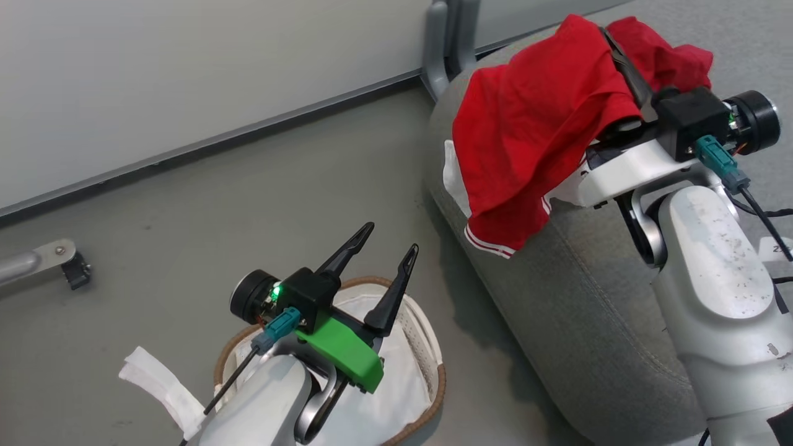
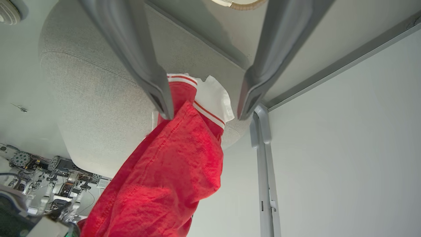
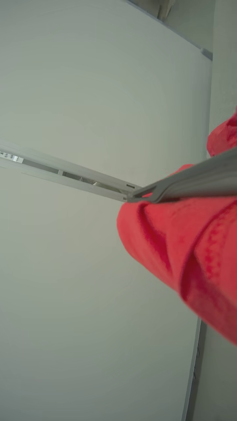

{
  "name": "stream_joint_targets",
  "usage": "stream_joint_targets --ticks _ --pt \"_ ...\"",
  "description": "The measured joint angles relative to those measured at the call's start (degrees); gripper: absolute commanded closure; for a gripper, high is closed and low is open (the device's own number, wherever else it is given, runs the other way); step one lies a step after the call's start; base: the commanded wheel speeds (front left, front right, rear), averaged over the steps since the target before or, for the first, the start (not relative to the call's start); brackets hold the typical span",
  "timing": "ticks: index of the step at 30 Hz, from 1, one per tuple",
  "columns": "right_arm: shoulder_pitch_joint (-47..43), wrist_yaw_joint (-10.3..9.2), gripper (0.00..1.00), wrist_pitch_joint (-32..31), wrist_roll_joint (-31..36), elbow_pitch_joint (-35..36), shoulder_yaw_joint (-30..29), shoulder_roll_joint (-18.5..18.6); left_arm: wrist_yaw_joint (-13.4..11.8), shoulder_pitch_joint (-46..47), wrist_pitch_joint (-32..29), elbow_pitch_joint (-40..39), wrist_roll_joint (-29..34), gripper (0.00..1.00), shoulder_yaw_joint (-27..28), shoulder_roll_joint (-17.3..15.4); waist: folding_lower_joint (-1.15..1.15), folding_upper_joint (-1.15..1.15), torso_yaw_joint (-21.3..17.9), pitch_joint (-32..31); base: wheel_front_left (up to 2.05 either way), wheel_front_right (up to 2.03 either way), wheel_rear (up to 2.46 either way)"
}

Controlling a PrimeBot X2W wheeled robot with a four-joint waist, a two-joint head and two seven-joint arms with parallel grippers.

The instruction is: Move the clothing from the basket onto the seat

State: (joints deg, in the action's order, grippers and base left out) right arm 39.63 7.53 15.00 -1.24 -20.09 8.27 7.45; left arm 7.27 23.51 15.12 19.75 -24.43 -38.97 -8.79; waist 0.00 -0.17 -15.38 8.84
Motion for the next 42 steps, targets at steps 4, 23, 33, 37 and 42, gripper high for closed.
stream_joint_targets --ticks 4,23,33,37,42 --pt "-0.3 0.0 1.0 0.0 0.1 0.5 -1.7 0.5 0.0 1.4 0.0 0.3 0.4 0.0 -0.6 -0.1 0.0 0.0 -3.4 1.6 0.0 0.0 0.0" --pt "3.0 0.0 1.0 0.0 0.7 -2.0 -6.5 5.0 0.1 5.1 0.0 0.7 -0.2 0.0 -5.2 -0.5 0.0 0.0 -5.6 9.8 0.0 0.0 0.0" --pt "17.9 0.01 1.0 -4.6 3.9 1.7 -14.5 20.0 0.1 7.1 0.0 -1.0 0.1 0.0 -5.7 0.4 0.01 0.0 3.1 12.4 0.0 0.0 0.0" --pt "22.3 0.0 1.0 -6.2 4.4 3.7 -21.5 25.3 0.1 7.1 0.0 -1.4 0.5 0.0 -5.4 0.3 0.0 0.0 6.6 14.0 0.0 0.0 0.0" --pt "21.1 0.0 1.0 -7.4 4.6 -1.2 -28.6 28.8 0.1 7.3 0.0 -2.1 1.1 0.0 -5.3 0.0 0.0 0.0 9.7 17.3 0.0 0.0 0.0"
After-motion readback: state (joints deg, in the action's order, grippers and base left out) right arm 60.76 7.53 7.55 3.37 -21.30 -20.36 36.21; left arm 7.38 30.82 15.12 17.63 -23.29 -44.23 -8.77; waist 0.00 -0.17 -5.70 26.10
